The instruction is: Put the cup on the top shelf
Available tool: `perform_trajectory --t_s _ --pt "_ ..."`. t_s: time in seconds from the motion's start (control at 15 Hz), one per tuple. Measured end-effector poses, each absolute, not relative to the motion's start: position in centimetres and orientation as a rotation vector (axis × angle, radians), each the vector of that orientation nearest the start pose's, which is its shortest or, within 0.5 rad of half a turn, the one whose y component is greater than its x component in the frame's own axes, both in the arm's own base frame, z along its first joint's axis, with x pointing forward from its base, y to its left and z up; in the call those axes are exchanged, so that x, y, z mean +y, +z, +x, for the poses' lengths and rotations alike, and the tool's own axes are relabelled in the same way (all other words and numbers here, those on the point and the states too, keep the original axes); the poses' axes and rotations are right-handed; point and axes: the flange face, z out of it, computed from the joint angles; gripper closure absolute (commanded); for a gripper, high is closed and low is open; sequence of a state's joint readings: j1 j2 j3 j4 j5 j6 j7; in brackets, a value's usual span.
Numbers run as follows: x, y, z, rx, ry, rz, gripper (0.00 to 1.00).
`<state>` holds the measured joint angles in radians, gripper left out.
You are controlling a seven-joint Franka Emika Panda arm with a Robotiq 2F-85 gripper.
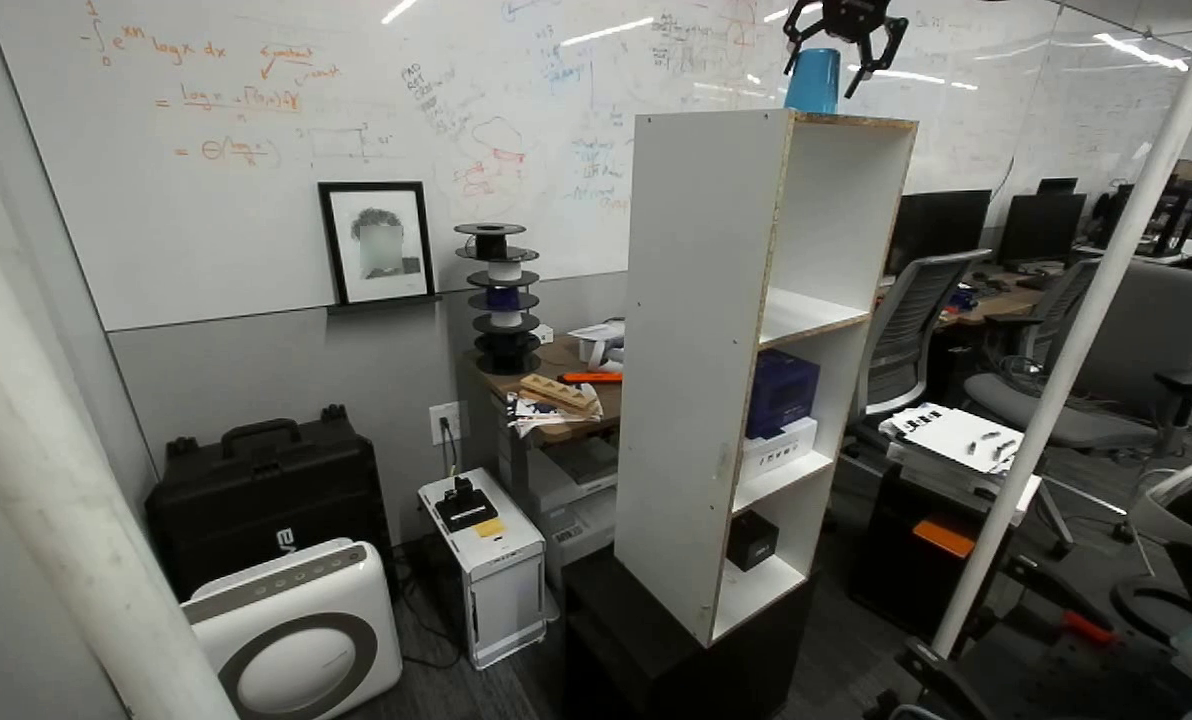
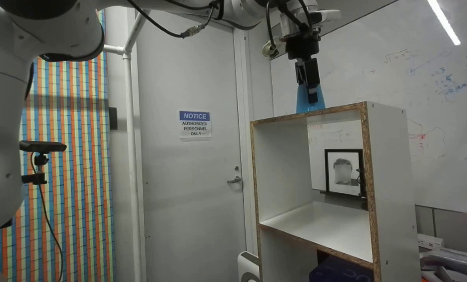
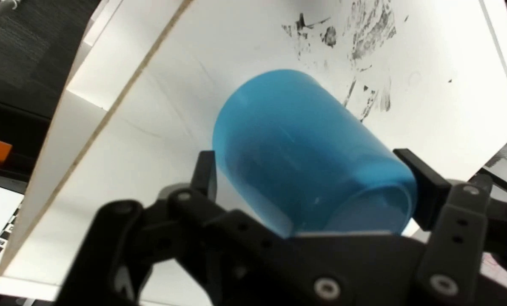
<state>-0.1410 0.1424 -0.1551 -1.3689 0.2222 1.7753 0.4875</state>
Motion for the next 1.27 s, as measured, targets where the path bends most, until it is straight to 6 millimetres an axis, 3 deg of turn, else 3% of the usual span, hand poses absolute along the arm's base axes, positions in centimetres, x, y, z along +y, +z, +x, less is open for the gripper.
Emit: perform_trajectory --t_s 0.2,0.4,0.67,0.8,1.07,1.27 --pt "-15.2 66.7 59.0 1.127 -0.323 -2.676 0.0" --pt "-14.6 67.8 56.8 1.103 -0.321 -2.721 0.0" --pt "-15.2 69.7 49.6 0.958 -0.252 -2.89 0.0" --pt "-15.7 69.7 45.4 0.829 -0.198 -2.988 0.0" --pt "-16.0 67.4 38.4 0.542 -0.101 -3.143 0.0" --pt "-14.1 63.4 36.4 0.392 0.008 -3.18 0.0"
